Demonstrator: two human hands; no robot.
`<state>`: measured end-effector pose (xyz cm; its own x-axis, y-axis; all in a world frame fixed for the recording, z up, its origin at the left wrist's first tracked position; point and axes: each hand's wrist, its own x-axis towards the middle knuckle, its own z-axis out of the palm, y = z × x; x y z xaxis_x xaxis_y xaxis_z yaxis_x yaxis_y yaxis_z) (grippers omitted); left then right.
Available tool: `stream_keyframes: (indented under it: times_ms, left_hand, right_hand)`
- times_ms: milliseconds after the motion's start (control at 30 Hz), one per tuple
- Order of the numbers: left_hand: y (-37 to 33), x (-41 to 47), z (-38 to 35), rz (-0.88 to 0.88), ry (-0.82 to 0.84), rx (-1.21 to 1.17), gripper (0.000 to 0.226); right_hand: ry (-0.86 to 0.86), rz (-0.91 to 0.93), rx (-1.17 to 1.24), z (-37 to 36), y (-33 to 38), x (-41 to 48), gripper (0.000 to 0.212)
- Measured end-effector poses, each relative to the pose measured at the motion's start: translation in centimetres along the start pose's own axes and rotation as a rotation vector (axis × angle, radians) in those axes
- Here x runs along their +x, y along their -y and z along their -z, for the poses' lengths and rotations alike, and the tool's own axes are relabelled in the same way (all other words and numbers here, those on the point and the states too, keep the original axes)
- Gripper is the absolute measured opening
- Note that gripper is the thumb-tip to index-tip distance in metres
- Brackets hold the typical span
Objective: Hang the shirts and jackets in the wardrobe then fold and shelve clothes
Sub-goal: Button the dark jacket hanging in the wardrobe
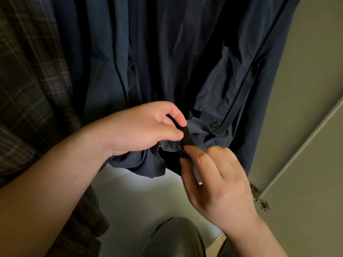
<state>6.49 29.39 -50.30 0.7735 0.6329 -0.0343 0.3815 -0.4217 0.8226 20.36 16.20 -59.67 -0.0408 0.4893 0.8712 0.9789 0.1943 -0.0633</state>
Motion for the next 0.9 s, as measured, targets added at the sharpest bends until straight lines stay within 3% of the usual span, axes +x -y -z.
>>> stream_keyframes:
  times_ms: [400, 667, 733, 767, 833, 900]
  left_hand:
    - [0.8, 0.7, -0.5, -0.005, 0.035, -0.014, 0.036]
    - [0.4, 0.4, -1.2, 0.026, 0.004, -0.122, 0.018]
    - [0.1, 0.1, -1.5, 0.026, -0.119, -0.023, 0.017]
    - [0.1, -0.4, -1.8, -0.022, -0.259, 0.121, 0.022]
    - [0.0, -2.5, -2.1, -0.266, -0.678, 0.430, 0.027]
    - [0.4, -5.5, -3.2, -0.493, -0.952, 0.504, 0.029]
  right_hand:
    - [-0.002, 0.044, -0.099, -1.0, 0.0, -0.3, 0.023]
    - [-0.021, 0.145, -0.154, -1.1, 0.2, 0.3, 0.014]
    - [0.013, 0.149, -0.156, -1.1, -0.1, 0.6, 0.016]
    - [0.035, 0.144, -0.159, -1.0, -0.3, 0.7, 0.018]
    - [0.082, 0.129, -0.170, -1.0, -0.7, 1.0, 0.017]
    - [0.133, 0.133, -0.168, -1.1, -0.8, 1.3, 0.015]
